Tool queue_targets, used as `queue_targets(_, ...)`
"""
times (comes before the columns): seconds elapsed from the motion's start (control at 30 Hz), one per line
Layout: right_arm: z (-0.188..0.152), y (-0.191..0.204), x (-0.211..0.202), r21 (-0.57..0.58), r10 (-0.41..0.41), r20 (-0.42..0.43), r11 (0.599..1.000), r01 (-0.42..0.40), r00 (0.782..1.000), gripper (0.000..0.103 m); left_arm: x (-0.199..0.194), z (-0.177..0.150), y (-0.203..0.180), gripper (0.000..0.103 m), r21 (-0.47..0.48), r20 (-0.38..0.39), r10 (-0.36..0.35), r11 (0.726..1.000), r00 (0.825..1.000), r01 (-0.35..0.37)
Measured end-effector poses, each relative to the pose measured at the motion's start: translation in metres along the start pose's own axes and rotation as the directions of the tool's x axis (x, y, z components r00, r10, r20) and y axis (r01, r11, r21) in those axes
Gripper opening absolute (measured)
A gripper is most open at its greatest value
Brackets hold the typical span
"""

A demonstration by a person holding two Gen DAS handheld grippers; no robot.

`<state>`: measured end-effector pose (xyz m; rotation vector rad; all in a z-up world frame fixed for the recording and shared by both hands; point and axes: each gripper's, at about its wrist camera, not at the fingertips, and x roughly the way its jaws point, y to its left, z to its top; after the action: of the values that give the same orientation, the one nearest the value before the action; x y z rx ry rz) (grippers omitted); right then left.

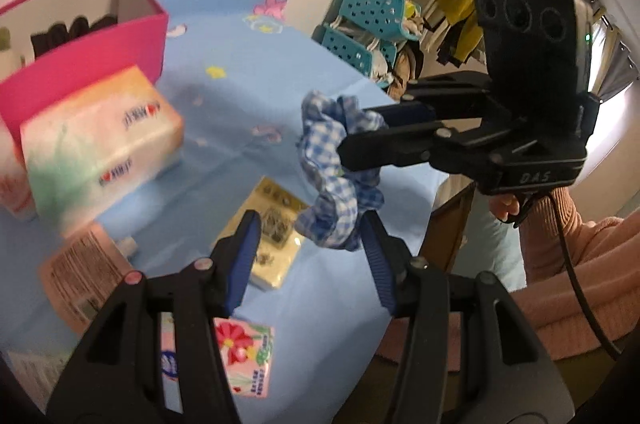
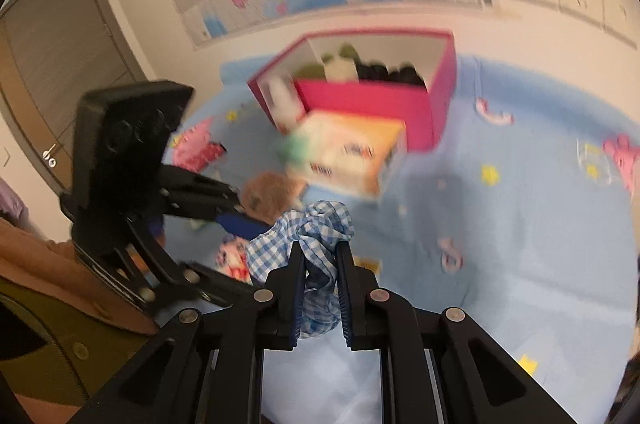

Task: Organize soft objects
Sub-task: 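Grasp the blue gingham scrunchie with the right gripper, then carry the scrunchie over the pink box and release it inside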

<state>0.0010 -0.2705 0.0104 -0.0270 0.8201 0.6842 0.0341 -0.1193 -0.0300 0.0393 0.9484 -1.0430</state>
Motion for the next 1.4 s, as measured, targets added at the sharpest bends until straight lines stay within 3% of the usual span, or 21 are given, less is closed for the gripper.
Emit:
queue_targets(0.23,0.051,0.0,0.002,-0.048,0.001,0.092,0.999,0.004,0.996,0.014,-0.024,0.027,0.013,0.053,0.003,0.086,0.031,0.999,0.996,-0.032)
queue_targets(0.37,0.082,-0.004,0.01,-0.071,0.003,0.131,0.997,0.007,0.991,0.014,-0.036,0.05,0.031,0.039,-0.027,0.116,0.076,0.997,0.99,-0.073)
queue_targets(0.7,0.157,-0.036,0.043,-0.053,-0.008,0.195,0.998,0.019,0.981,0.014,-0.055,0.109,0.095,0.032,-0.153,0.154,0.178,0.976,0.972,-0.154)
queue_targets(1.13,0.206,-0.08,0.107,0.026,-0.061,0.138,0.998,0.058,0.989,0.015,-0.034,0.157,0.16,0.032,-0.258,0.046,0.285,0.929,0.957,-0.264)
queue_targets(1.3,0.213,-0.103,0.135,0.077,-0.122,0.089,0.99,0.116,0.989,0.021,-0.024,0.159,0.181,0.038,-0.303,-0.019,0.342,0.893,0.939,-0.332)
queue_targets(1.4,0.213,-0.112,0.151,0.092,-0.199,0.035,0.976,0.196,0.979,0.032,-0.025,0.154,0.19,0.038,-0.327,-0.035,0.347,0.882,0.937,-0.339)
